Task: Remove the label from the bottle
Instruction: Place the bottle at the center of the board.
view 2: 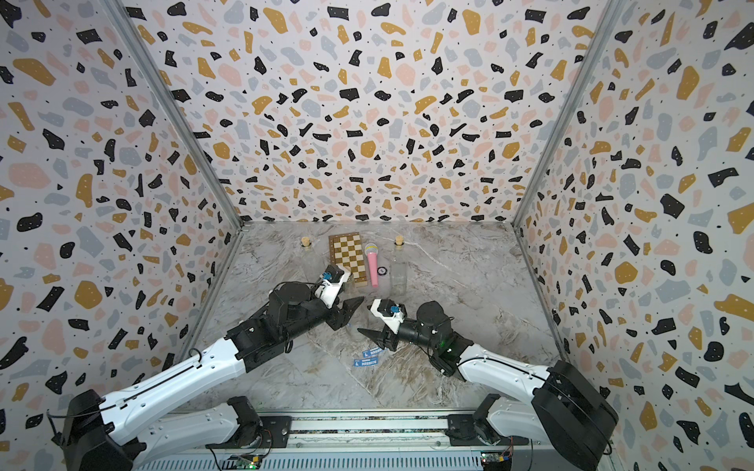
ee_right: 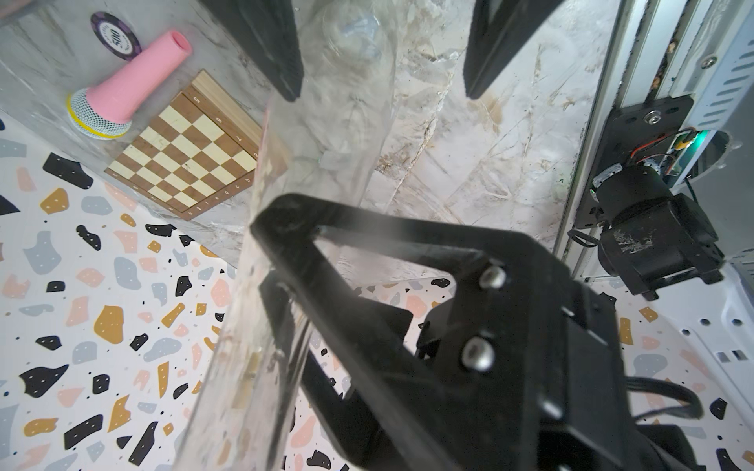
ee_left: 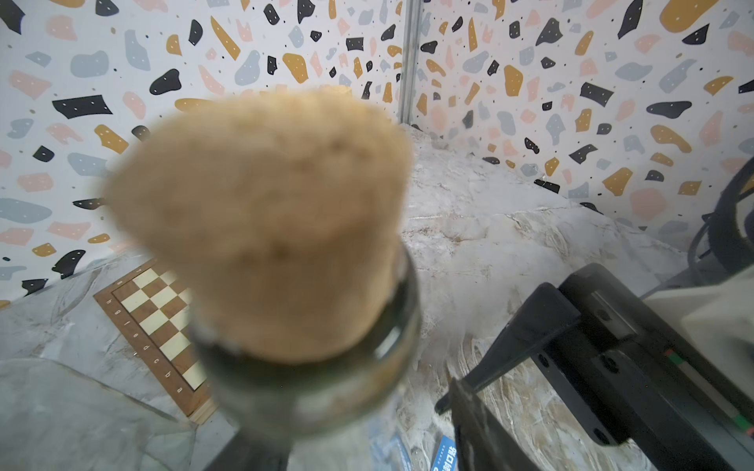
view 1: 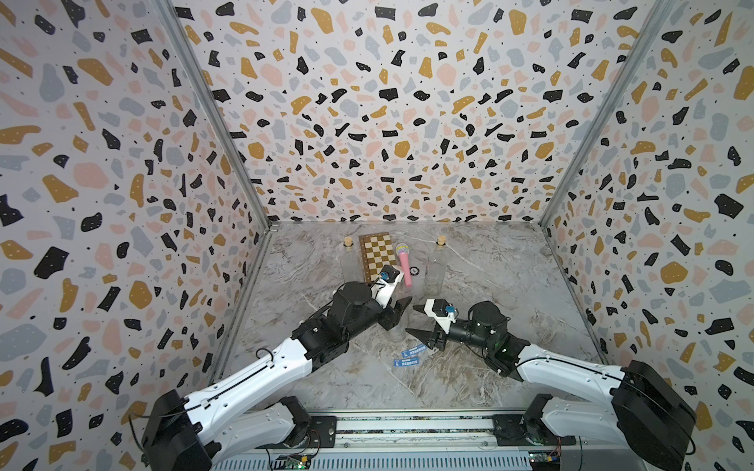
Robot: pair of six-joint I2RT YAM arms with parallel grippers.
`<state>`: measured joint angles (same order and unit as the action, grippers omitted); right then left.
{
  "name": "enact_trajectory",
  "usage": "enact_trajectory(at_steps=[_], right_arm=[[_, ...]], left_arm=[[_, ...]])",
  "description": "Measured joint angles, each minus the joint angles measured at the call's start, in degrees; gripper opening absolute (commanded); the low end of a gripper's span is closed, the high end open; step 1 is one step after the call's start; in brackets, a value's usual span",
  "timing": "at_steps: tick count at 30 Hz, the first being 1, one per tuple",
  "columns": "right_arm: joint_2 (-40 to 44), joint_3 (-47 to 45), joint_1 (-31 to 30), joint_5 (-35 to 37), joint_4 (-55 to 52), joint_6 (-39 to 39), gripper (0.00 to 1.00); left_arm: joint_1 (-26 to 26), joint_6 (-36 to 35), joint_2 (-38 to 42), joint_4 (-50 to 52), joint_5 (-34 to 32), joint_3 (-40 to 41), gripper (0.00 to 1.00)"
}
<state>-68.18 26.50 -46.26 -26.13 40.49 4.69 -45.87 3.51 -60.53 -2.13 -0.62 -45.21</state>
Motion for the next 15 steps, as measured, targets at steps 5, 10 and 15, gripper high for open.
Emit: enact_trajectory(at_steps=[5,10,15], right_arm=[[0.0,0.0,-0.3,0.0,0.0,-0.2,0.65],[-0.4,-0.3,-0.6,-0.2,0.2,-0.4,0.64],[-0.7,-0.5,-0.7,-0.3,0.2,-0.4,0.64]], left_arm=[[1.2,0.0,0.0,-5.9,-0.3,2.7,0.61],[3.3,-0.2,0.0,-14.8,2.2,7.1,0.64],[3.8,-1.0,-0.6,-20.4,4.7,9.5,0.64]])
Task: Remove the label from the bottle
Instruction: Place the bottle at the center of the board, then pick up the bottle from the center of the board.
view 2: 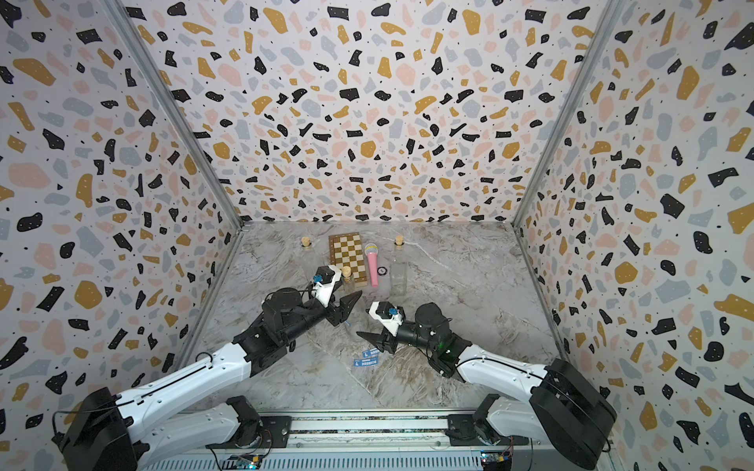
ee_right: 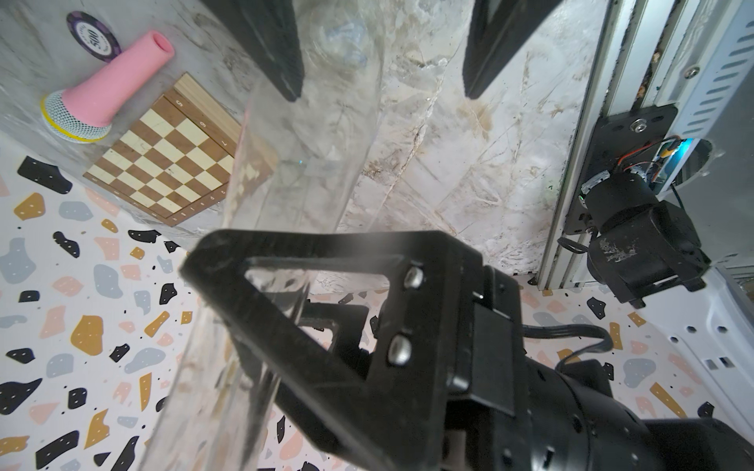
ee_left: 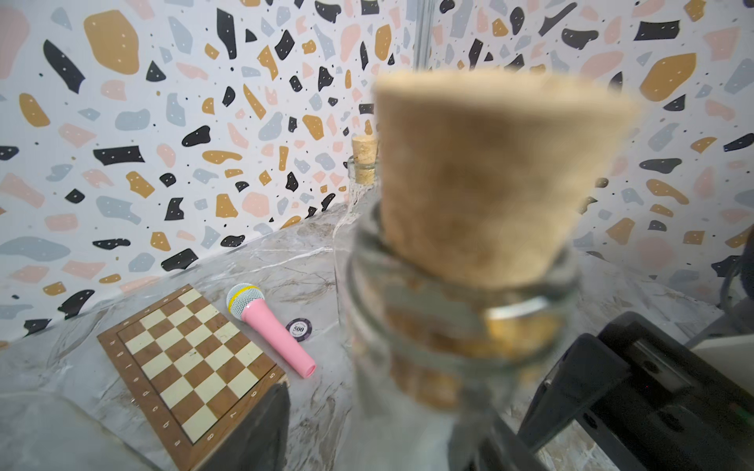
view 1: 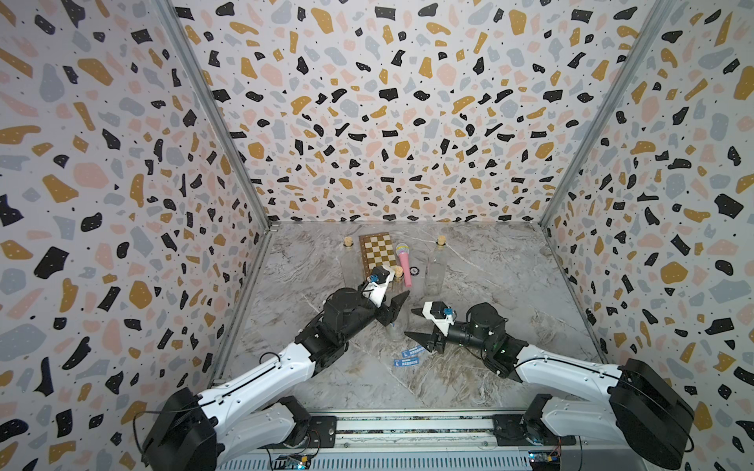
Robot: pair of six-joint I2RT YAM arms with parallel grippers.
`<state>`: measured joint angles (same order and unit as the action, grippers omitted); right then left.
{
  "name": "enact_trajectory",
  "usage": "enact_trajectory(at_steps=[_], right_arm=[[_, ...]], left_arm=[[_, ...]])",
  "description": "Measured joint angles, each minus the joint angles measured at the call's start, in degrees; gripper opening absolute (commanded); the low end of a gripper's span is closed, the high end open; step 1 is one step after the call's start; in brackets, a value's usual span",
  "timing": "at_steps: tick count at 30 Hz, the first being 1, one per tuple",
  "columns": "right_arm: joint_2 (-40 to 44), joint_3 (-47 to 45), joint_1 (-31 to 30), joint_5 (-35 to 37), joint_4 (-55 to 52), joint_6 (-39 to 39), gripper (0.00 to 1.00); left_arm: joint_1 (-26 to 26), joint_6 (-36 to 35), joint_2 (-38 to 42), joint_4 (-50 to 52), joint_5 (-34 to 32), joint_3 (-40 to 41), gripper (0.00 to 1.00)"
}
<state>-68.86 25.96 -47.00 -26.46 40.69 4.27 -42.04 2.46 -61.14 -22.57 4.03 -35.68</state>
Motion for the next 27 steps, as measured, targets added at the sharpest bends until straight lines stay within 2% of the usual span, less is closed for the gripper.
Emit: enact_trajectory(at_steps=[6,13,18,20,27], right_arm=[[0.0,-0.1,-0.2,-0.1,0.0,0.0,0.64],[-0.1,-0.1,-0.5,-0.1,0.0,0.0,0.64],[-0.1,-0.4,-0.5,-0.1,0.0,0.0,0.63],[-0.1,-0.7,-0.5,-0.1,0.0,0.0,0.62],[-0.1,-2.0,-0.5,-0.4,1.7,0.7,0.57]], left_arm=[[0.0,-0.5,-1.0,-5.4,1.6,1.6,0.56],[0.0,-0.6,-2.0,-9.2,1.2,2.1,0.28],[0.0,0.0,-2.0,-10.1,-1.0,2.3,0.13],[0.0,0.3,-2.0,-10.1,-2.1,2.3,0.02],[-0.6,3.8,-1.8,-5.2,-9.8,-0.2,0.00]])
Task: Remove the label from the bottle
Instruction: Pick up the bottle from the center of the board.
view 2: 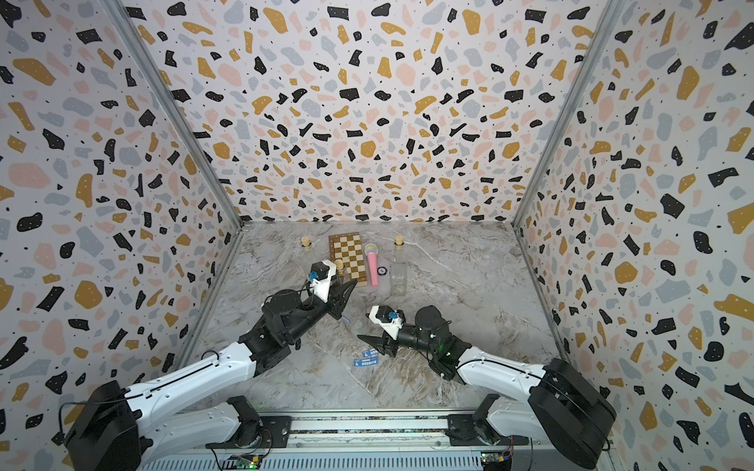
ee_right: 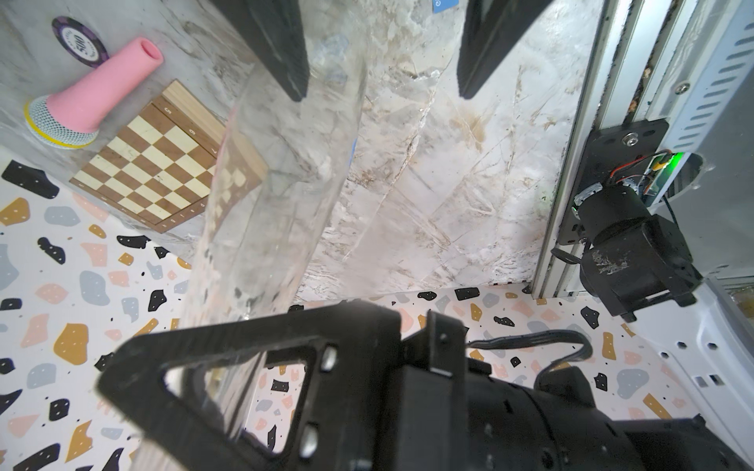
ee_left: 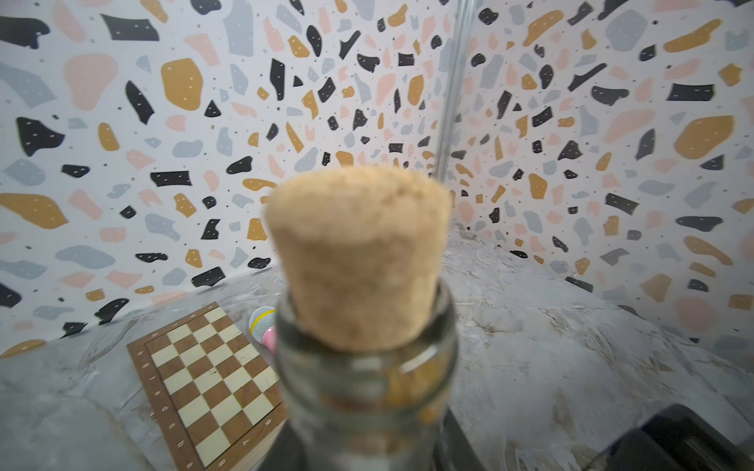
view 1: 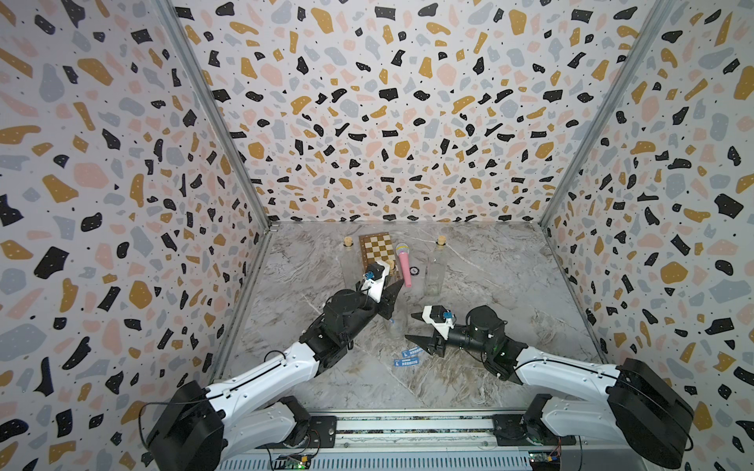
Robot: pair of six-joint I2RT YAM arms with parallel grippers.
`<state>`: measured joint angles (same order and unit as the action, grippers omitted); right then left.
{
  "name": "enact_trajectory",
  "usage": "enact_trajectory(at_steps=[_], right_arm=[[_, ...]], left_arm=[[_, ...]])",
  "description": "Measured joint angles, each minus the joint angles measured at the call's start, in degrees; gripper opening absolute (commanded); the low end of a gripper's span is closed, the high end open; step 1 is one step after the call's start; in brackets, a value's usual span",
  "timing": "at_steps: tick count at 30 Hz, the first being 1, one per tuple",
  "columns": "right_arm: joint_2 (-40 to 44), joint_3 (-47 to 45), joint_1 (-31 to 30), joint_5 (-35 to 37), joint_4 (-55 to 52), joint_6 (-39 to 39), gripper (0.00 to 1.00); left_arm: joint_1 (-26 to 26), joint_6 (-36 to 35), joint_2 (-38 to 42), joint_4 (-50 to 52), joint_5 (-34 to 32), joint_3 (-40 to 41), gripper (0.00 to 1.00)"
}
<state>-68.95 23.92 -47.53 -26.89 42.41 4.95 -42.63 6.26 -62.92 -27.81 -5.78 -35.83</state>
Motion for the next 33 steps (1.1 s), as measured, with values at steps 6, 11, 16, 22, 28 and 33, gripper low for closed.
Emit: enact_trajectory(at_steps=[6,11,16,22,28,33], right_arm=[[-2.2,-0.7,0.4,-2.3,2.7,0.7,0.54],[-4.6,-1.1,1.0,-3.6,5.4,0.6,0.53],[-5.5,-1.1,1.4,-4.6,6.9,0.5,0.53],[-6.8,-1.1,2.3,-6.0,9.0,0.2,0.50],[-10.0,-1.0,3.8,-8.6,12.2,-1.0,0.47],[-12.1,-0.5,5.2,-10.7,13.7,-1.7,0.45]], left_arm=[[-4.7,2.6,-0.6,9.2,-14.1,-4.7,0.00],[-8.8,4.3,-1.2,12.6,-24.4,-6.4,0.00],[-10.6,5.6,-2.4,14.4,-31.8,-7.8,0.00],[-14.4,8.7,-5.5,18.9,-41.4,-11.8,0.00],[-16.5,17.1,-7.1,23.2,-48.8,-16.2,0.00],[-16.7,23.1,-7.2,25.9,-52.0,-16.7,0.00]])
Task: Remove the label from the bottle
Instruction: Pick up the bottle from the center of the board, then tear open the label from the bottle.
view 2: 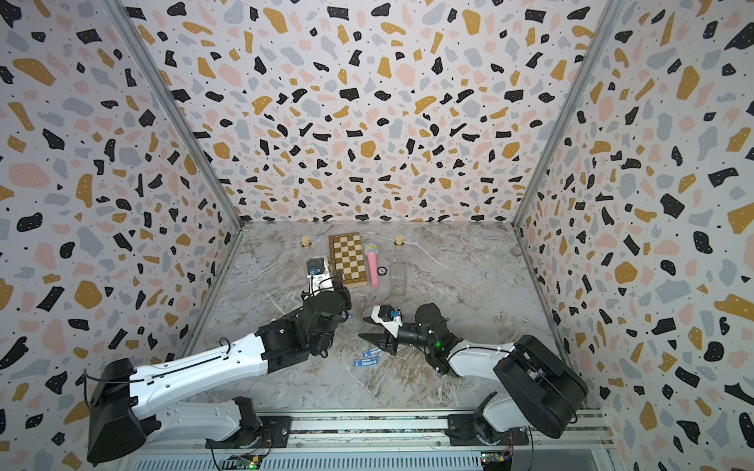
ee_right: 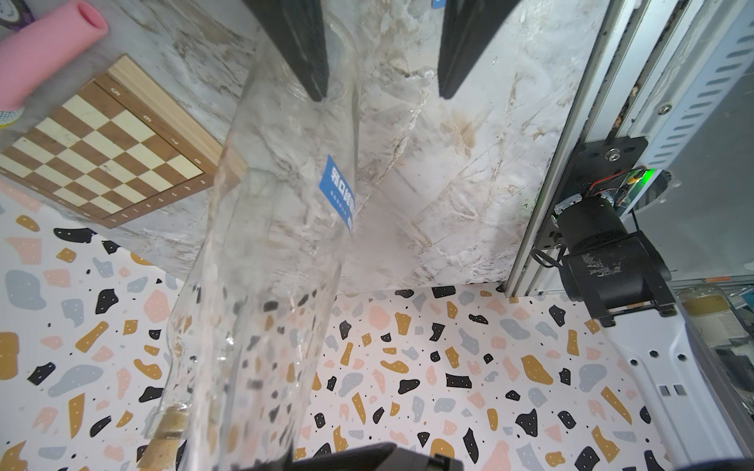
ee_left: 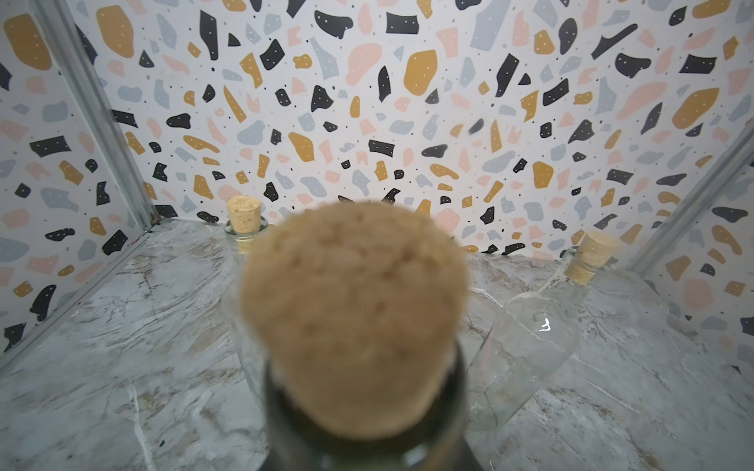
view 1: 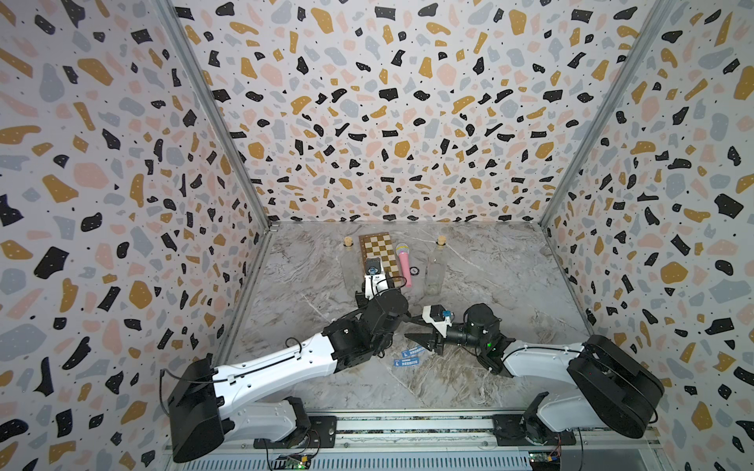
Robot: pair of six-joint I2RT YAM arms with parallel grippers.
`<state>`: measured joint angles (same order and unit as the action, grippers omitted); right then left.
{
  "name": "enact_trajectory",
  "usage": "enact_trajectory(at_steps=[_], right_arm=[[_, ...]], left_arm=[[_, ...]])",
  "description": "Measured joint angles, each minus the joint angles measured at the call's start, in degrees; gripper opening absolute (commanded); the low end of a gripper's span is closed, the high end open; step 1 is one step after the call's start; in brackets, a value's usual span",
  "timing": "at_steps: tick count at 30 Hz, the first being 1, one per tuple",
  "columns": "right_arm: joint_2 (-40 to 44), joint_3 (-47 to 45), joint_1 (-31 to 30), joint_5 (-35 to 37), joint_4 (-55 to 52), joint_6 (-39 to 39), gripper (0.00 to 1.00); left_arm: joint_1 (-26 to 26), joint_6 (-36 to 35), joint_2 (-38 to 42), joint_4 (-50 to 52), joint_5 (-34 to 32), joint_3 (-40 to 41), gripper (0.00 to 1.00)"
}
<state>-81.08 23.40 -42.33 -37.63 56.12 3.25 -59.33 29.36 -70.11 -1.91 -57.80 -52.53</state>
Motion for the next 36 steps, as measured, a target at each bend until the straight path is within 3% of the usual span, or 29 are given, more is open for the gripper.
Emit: enact_trajectory(at_steps=[12,20,36], right_arm=[[-4.5,3.3,0.9,-2.0,3.1,-0.7,0.43],[-7.5,3.3,2.3,-3.1,6.3,-2.1,0.40],[-14.7,6.1,3.1,-4.2,11.9,-5.4,0.38]], left_arm=[[-0.3,0.9,-3.6,-4.6,-4.0,1.3,0.00],[-2.8,1.4,-6.5,-6.7,-10.4,0.9,0.00],[-3.0,3.3,-7.8,-5.8,-11.7,-0.4,0.00]])
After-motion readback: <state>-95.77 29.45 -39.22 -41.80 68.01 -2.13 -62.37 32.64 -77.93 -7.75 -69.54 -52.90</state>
